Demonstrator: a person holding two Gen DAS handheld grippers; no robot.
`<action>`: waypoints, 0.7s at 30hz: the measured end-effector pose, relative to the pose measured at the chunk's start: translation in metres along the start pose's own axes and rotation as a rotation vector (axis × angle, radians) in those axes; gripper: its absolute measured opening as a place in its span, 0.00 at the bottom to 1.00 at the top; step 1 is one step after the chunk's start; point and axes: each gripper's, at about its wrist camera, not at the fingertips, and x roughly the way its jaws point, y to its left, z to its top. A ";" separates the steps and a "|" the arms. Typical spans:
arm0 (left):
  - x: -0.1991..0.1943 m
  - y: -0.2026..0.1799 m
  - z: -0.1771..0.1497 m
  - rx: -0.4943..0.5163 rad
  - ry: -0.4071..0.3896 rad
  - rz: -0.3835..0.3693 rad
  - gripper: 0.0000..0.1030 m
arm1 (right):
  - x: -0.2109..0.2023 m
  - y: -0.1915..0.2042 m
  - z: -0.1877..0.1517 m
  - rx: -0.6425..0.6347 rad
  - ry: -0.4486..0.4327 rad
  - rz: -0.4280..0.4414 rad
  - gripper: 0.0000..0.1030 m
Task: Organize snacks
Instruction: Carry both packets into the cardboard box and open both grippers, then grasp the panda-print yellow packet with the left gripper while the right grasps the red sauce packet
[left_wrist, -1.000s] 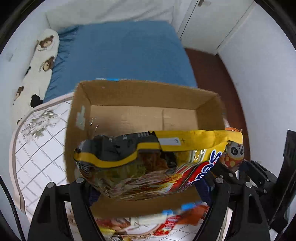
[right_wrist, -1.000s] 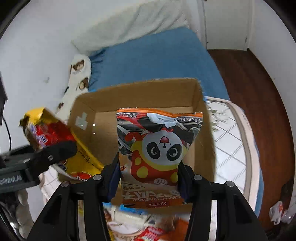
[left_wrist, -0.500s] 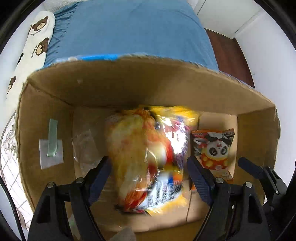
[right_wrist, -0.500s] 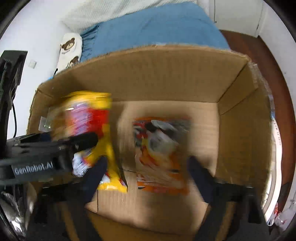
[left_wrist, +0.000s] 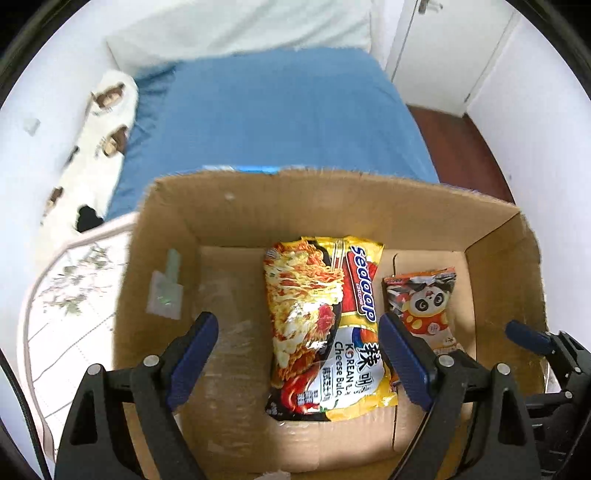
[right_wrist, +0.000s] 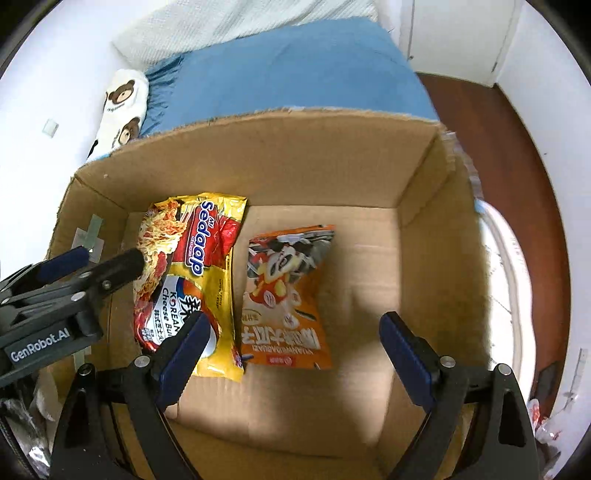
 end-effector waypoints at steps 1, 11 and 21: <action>-0.010 -0.002 -0.001 0.005 -0.016 0.009 0.86 | -0.007 0.000 -0.003 0.000 -0.014 -0.010 0.92; -0.076 -0.002 -0.042 0.022 -0.143 -0.006 0.86 | -0.083 0.000 -0.053 -0.013 -0.150 -0.045 0.92; -0.136 0.000 -0.085 0.011 -0.207 -0.052 0.86 | -0.149 0.008 -0.103 -0.013 -0.258 -0.028 0.92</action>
